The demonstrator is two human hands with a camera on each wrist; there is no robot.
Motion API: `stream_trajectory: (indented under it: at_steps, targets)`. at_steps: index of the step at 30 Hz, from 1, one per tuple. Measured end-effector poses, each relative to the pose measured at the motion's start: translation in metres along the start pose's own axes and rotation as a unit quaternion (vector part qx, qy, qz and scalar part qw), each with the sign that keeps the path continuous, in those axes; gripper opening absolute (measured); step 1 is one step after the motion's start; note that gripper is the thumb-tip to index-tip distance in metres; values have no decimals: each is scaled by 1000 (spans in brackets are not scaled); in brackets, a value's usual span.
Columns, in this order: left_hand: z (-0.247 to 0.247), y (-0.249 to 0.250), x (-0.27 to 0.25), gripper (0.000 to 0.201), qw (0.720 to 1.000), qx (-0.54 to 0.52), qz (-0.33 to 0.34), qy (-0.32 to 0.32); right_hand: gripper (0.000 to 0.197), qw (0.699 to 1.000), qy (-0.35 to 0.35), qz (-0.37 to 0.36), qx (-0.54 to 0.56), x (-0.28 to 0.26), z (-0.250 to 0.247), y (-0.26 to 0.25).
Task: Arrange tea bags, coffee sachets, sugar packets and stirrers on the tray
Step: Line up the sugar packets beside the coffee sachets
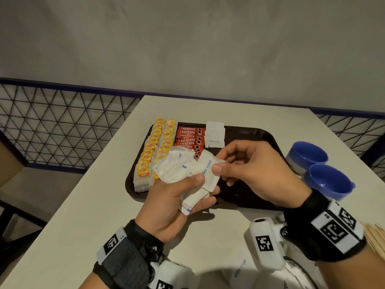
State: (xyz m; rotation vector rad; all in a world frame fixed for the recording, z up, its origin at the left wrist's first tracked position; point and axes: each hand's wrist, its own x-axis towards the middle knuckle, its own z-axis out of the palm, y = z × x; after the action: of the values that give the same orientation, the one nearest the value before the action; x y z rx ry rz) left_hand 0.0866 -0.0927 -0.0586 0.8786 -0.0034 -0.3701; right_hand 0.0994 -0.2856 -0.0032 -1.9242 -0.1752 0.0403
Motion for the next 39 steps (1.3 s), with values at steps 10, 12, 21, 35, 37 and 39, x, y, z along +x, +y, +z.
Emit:
stream_trajectory:
  at_steps: [10, 12, 21, 35, 37, 39]
  targets:
    - [1, -9, 5, 45, 998, -37, -27, 42, 7, 988, -25, 47, 146, 4, -12, 1]
    - [2, -10, 4, 53, 999, -31, -29, 33, 12, 992, -51, 40, 112, 2, -11, 0]
    - [0, -14, 3, 48, 999, 5, 10, -40, 47, 996, -83, -1, 11, 3, -4, 9]
    - [6, -7, 1, 46, 997, -65, -42, -15, 34, 981, -151, -67, 102, 5, -11, 17]
    - [6, -7, 1, 38, 996, -70, -48, -7, 36, 987, -122, -47, 93, 6, -12, 17]
    - [6, -7, 2, 43, 996, -74, -49, 2, 32, 990, -103, -6, 93, 7, -13, 16]
